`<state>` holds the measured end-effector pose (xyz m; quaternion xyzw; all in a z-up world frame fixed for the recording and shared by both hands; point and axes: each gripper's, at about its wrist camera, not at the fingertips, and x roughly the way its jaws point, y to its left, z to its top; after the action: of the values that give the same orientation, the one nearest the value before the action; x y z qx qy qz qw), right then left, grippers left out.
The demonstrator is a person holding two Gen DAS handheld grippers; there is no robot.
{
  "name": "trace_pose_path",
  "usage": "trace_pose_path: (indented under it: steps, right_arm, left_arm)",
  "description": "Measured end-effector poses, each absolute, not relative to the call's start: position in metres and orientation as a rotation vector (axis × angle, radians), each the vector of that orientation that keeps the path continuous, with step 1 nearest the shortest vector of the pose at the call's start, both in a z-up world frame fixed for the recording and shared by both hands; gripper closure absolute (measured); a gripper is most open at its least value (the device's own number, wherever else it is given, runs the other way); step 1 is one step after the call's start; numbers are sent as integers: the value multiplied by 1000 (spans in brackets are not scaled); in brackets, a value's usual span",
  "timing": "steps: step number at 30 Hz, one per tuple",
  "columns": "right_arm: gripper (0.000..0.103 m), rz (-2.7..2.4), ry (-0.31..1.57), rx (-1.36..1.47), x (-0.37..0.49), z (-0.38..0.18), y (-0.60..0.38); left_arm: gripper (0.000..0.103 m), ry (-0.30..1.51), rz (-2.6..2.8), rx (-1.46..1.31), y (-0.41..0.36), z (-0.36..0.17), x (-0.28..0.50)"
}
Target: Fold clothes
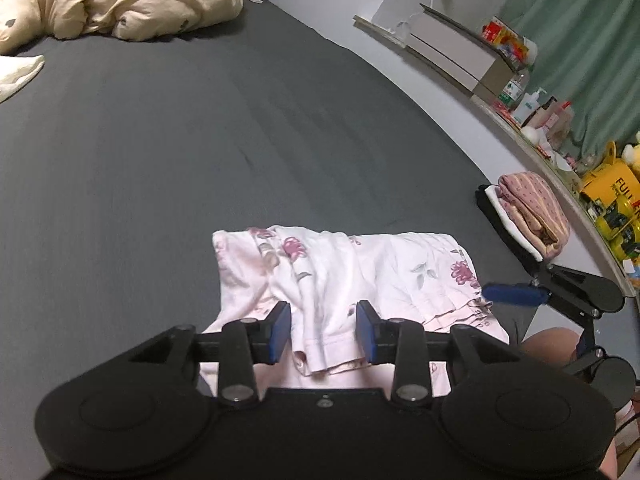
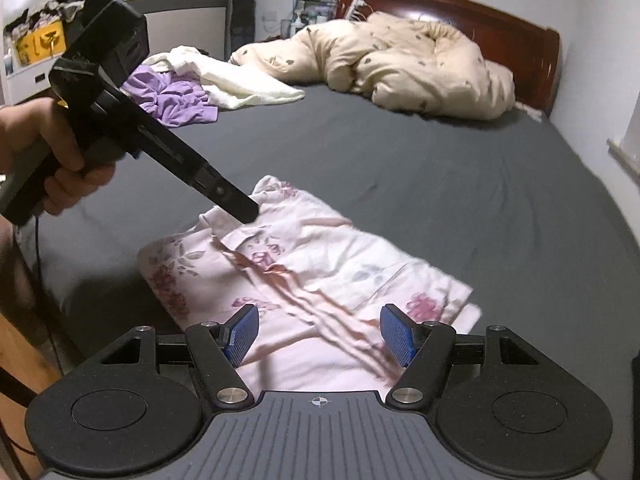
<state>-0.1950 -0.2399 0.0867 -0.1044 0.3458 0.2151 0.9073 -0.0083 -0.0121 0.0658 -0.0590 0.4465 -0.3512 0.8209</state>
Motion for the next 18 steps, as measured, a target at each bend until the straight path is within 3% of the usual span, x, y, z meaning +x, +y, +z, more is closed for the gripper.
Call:
trace_pose_path:
  steps: [2,9,18]
  right_arm:
    - [35,441,725,-208,-195,85,-239]
    - [35,411,719,-174,-201,93,-246]
    - [35,253,720,141,-173,102,-292]
  left_arm:
    - [69,966,-745,-115,-18,60,-6]
    - [95,968,-723,-104,-25,51,-6]
    - [95,1011,-729,-42,-9,47,-24]
